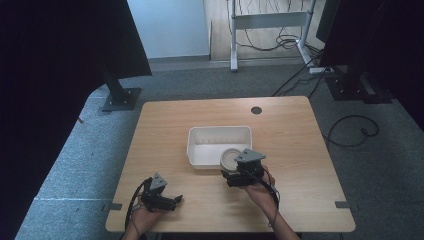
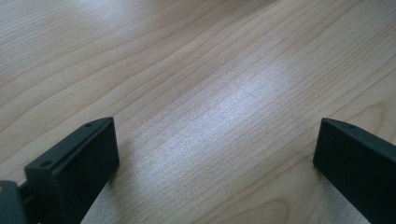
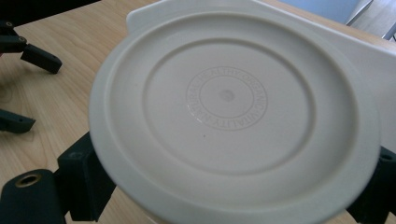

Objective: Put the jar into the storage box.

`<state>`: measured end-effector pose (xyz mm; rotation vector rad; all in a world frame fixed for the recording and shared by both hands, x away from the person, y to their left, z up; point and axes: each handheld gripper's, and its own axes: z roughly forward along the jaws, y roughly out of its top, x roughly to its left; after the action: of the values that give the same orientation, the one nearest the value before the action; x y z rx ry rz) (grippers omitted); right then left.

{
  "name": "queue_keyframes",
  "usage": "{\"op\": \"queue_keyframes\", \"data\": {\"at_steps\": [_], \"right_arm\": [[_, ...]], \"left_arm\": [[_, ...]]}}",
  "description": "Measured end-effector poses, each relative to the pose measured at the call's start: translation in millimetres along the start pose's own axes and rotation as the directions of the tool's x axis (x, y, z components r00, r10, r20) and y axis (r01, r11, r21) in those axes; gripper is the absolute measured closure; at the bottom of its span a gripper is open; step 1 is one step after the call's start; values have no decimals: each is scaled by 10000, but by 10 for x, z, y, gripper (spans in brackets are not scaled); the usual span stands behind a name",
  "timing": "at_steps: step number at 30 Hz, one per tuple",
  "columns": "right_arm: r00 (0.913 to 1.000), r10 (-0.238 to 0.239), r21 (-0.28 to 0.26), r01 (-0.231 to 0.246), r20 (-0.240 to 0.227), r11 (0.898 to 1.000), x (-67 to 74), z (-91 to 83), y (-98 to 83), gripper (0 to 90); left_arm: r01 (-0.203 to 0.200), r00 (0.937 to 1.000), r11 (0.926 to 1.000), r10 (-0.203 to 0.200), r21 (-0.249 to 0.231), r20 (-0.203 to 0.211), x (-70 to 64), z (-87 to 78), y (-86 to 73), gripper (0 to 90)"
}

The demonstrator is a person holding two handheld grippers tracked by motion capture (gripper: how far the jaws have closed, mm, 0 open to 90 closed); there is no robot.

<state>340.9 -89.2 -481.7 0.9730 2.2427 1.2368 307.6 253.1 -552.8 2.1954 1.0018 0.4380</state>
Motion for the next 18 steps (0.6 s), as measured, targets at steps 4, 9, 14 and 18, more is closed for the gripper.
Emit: {"op": "queue_keyframes", "data": {"at_steps": [4,9,14,18], "right_arm": [[10000,-41,-10,41,-6,10000,0,52,66,94],[9999,-114,-104,114,19,9999,5,108,138,94],[9998,-175,-92,175,32,9998,9,169,181,94],[9998,-124,-48,124,128,9999,-5,236,216,94]], "left_arm": [[-25,10000,10000,25,10,-5,2,-1,1,0],[-27,10000,10000,27,-18,-1,1,1,-2,0],[-28,10000,10000,28,-15,0,2,1,-2,0],[-29,10000,10000,29,-15,0,2,1,-2,0]]}}
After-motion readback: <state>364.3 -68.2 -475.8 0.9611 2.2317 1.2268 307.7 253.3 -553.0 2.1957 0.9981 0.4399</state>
